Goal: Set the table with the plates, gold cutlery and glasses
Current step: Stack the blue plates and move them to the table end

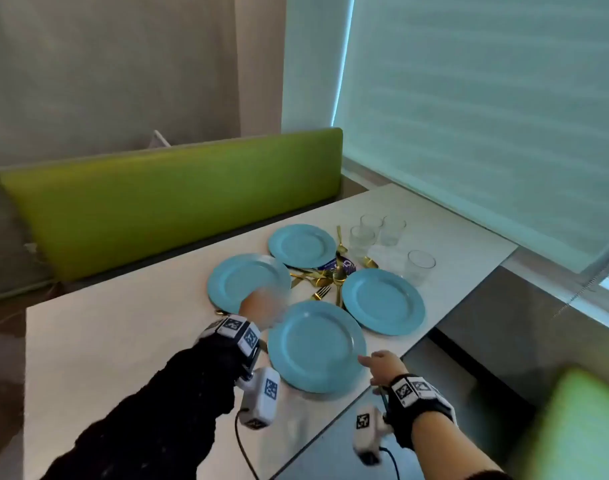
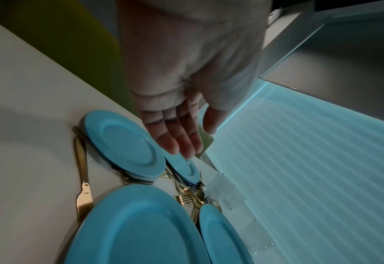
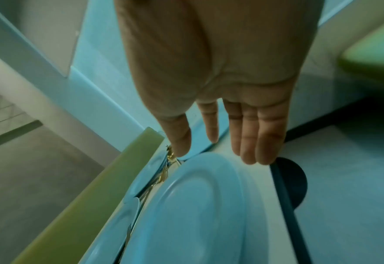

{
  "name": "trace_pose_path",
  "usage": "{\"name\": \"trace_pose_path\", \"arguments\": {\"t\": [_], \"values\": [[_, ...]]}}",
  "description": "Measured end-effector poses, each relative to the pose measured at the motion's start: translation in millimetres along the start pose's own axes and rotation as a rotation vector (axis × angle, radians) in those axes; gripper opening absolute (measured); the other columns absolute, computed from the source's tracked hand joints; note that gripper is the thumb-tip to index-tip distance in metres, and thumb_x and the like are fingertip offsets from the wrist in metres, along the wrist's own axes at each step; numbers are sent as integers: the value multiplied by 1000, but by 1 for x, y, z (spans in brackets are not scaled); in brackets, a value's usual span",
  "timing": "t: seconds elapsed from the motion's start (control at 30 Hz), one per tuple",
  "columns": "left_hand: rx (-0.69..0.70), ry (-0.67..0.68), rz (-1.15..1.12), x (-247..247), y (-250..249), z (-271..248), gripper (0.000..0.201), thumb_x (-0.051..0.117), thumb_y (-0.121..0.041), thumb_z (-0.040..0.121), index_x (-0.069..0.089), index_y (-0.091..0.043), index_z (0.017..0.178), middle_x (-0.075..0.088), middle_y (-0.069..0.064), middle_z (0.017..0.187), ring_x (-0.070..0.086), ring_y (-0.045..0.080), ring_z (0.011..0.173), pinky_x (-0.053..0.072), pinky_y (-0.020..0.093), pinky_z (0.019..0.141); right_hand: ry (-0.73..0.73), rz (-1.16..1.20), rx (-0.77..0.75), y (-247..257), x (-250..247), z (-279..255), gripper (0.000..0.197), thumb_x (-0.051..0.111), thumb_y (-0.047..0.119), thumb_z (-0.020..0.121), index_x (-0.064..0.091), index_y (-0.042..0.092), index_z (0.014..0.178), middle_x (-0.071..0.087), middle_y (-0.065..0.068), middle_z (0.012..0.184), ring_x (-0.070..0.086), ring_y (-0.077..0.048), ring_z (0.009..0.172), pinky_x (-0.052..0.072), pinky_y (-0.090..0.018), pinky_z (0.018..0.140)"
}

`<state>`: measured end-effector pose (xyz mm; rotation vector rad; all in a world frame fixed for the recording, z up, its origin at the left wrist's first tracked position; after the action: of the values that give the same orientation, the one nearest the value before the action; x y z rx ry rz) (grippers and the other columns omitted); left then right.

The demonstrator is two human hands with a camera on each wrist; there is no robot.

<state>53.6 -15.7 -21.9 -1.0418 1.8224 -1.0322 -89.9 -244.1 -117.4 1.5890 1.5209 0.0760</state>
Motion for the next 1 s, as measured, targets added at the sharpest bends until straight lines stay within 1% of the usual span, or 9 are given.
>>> {"name": "trace_pose_path", "arguments": {"t": [0.1, 0.27, 0.37, 0.47, 0.6, 0.7, 0.8, 0.9, 1.0], "values": [[-43, -5, -17, -6, 8, 16, 18, 58, -8, 87, 46, -10, 100, 57, 7, 70, 48, 17, 52, 36, 24, 48, -14, 5, 64, -3, 14, 17, 29, 63, 28, 87, 58, 3, 99, 54, -6, 71, 51, -20, 62, 46, -31, 71], [-110, 58, -27, -9, 27, 40, 9, 55, -6, 90, 46, -8, 90, 53, 8, 63, 42, 14, 42, 29, 21, 43, -32, 127, 146, -22, 36, 48, 46, 66, 31, 82, 59, -4, 111, 61, -14, 90, 58, -28, 84, 50, -34, 82], [-122, 59, 7, -15, 36, 56, 8, 51, -4, 91, 48, -7, 84, 53, 7, 62, 42, 17, 46, 30, 20, 44, -24, 114, 150, -23, 43, 54, 31, 58, 35, 88, 59, 7, 100, 63, -16, 105, 62, -29, 96, 51, -43, 95], [-132, 77, 33, -19, 40, 69, 10, 52, -2, 90, 47, -8, 83, 52, 7, 61, 42, 17, 47, 31, 20, 42, -68, 132, 166, -19, 41, 47, 40, 51, 33, 93, 60, 1, 114, 61, -21, 120, 60, -34, 111, 50, -43, 95], [-102, 102, 77, -19, 38, 82, 14, 54, -6, 90, 49, -10, 77, 55, 6, 65, 46, 17, 49, 34, 21, 43, -100, 180, 155, -19, 37, 54, 47, 44, 32, 95, 57, -7, 118, 60, -25, 120, 59, -38, 111, 49, -46, 95], [-81, 99, 105, -18, 36, 86, 14, 55, -13, 91, 50, -11, 78, 55, 4, 69, 49, 18, 55, 41, 26, 52, -159, 306, 135, -6, 25, 36, 45, 43, 30, 97, 56, -8, 118, 63, -24, 111, 61, -39, 105, 51, -49, 93], [-46, 101, 161, -14, 36, 91, 23, 55, -28, 91, 48, -15, 74, 55, 5, 69, 52, 24, 66, 46, 30, 68, -183, 451, 108, 13, 11, 10, 40, 42, 23, 99, 54, -9, 121, 58, -17, 99, 61, -32, 89, 54, -46, 87], [-41, 169, 201, -4, 35, 92, 35, 50, -41, 90, 48, -14, 67, 50, 9, 66, 48, 24, 64, 41, 29, 68, -196, 561, 71, 25, -5, -1, 33, 44, 22, 99, 57, -2, 116, 61, -19, 105, 61, -32, 92, 53, -49, 88], [-70, 256, 154, 9, 36, 96, 51, 45, -52, 87, 61, -3, 85, 58, 14, 75, 56, 26, 70, 47, 30, 71, -250, 581, 39, 37, -18, -4, 33, 46, 26, 98, 60, -2, 108, 64, -20, 113, 62, -35, 99, 51, -53, 90]]}}
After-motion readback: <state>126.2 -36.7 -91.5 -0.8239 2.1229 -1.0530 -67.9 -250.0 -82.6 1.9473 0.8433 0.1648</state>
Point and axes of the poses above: each hand's wrist, its own z-axis towards the middle knuckle, its own x-axis out of the palm, y = z × x, the point moved 6 cm from there along z, towards the middle knuckle
